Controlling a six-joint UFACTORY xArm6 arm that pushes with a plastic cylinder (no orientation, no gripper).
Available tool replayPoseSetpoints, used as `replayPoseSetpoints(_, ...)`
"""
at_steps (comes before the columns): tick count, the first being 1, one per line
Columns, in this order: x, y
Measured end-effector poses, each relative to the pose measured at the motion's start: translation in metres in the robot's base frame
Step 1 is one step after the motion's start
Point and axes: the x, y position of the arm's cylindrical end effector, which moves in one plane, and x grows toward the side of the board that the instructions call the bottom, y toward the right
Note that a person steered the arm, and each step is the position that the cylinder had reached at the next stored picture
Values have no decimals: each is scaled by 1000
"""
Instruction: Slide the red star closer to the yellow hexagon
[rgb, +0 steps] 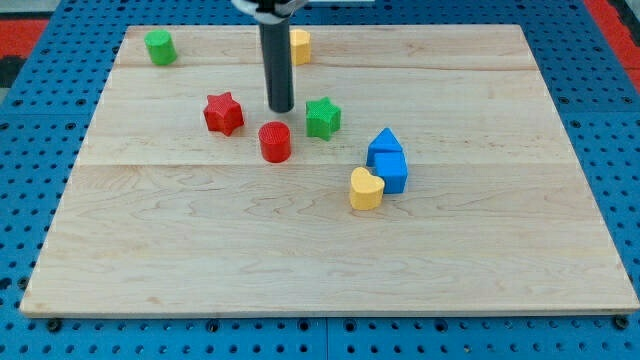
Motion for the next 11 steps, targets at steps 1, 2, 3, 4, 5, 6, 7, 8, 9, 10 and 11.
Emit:
replayPoseSetpoints(1, 48, -16)
replayPoseSetpoints(2, 51, -47)
replayPoseSetpoints(3, 31, -96)
replayPoseSetpoints(4, 4, -54)
replayPoseSetpoints(5, -7, -14)
replayPoseSetpoints(6, -7, -18)
replayPoseSetpoints(7, -7, -43)
replayPoseSetpoints(8, -11, -48)
replayPoseSetpoints(9, -10, -119)
replayPoseSetpoints(10, -35, -40)
replayPoseSetpoints(11, -70, 63)
